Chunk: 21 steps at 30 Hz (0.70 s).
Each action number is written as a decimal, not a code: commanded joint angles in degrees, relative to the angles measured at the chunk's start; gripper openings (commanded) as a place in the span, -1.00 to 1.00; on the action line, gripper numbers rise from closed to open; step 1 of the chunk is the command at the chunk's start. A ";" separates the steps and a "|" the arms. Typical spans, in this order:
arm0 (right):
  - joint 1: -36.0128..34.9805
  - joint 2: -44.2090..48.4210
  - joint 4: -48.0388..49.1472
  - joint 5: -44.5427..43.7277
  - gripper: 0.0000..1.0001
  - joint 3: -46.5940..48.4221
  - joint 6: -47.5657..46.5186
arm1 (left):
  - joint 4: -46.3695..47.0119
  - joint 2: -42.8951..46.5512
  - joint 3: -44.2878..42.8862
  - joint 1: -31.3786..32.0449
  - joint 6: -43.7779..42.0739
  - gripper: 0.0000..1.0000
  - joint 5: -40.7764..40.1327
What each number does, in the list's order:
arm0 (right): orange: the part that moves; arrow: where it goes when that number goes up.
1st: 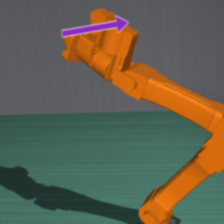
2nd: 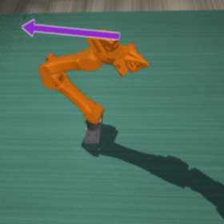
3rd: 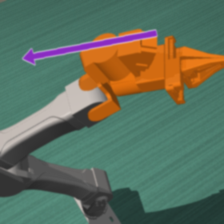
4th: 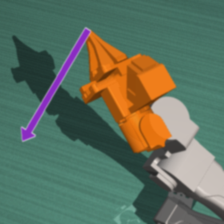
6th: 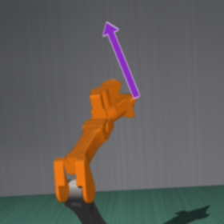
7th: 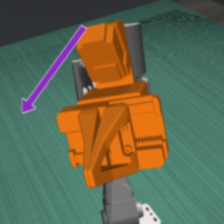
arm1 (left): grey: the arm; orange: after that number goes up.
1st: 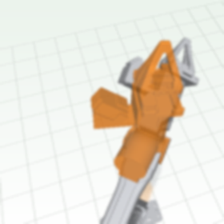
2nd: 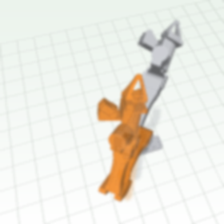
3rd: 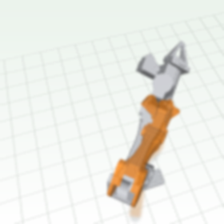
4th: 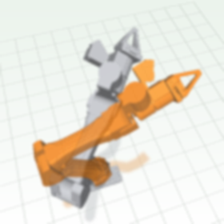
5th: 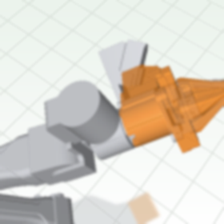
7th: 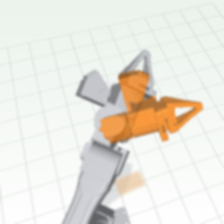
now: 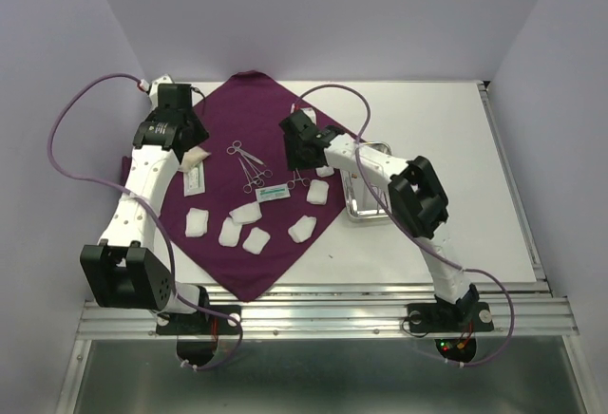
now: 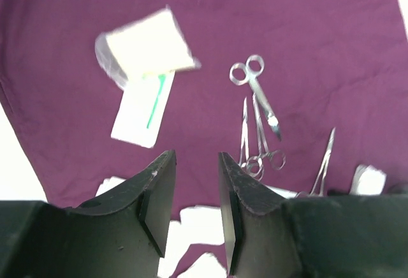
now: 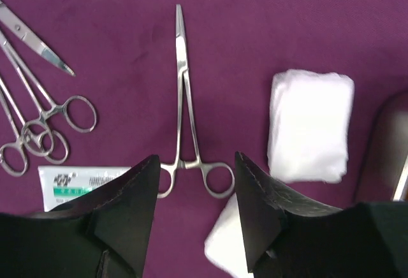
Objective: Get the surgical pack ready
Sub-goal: Pick up the medical item from the surgical kit.
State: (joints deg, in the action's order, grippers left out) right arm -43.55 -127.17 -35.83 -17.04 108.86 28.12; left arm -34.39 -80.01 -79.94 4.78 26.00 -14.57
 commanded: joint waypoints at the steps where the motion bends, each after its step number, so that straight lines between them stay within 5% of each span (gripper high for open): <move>1: -0.48 -3.60 -1.96 -1.25 0.11 5.83 0.36 | -0.68 0.55 2.68 -0.21 -1.83 -0.13 2.08; 13: -1.01 -11.95 -3.28 -1.86 0.04 10.15 1.50 | 1.34 0.47 6.02 -0.21 -2.44 -0.13 5.07; 21: -1.01 -11.34 -3.19 -2.56 -0.61 9.44 1.68 | 2.22 0.47 7.78 -0.21 -2.36 -0.14 6.39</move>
State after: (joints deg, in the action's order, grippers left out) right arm -43.97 -137.53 -37.80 -18.87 117.08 28.99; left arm -33.78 -80.34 -73.19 4.75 24.45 -9.08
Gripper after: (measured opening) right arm 0.245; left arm 0.436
